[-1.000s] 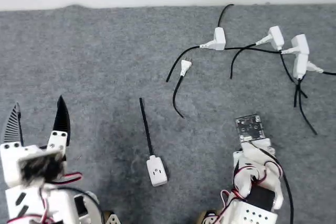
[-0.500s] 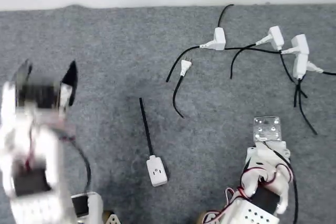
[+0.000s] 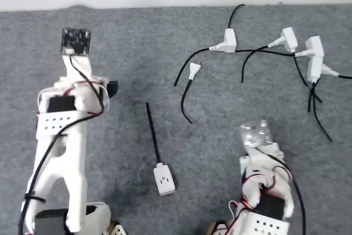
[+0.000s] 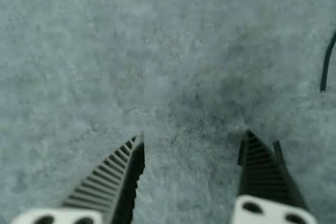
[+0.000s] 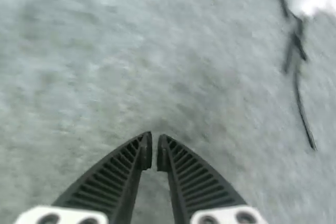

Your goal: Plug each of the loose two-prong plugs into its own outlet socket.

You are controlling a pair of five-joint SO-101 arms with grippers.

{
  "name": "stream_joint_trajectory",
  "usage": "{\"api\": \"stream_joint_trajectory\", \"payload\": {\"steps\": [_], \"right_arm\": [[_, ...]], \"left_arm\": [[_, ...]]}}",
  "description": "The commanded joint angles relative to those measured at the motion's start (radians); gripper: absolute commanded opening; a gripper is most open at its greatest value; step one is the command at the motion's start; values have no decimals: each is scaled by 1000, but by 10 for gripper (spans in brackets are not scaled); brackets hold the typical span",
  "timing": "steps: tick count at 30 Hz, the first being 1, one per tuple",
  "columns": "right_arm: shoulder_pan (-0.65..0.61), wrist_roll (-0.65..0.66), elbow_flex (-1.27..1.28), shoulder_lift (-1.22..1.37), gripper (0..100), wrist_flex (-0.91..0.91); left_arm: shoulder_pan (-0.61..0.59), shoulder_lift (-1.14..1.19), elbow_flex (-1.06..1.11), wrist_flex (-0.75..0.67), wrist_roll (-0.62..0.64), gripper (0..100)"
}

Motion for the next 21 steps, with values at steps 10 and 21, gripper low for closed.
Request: {"api": "stream_joint_trajectory", "payload": {"steps": [10, 21], "right_arm": [[-119, -278, -730, 303, 132, -70], [-199, -554, -1547, 1333, 133, 101]], "left_arm": [[-20, -270, 216, -146, -9, 289], [-15, -269, 292, -264, -12, 289]]}}
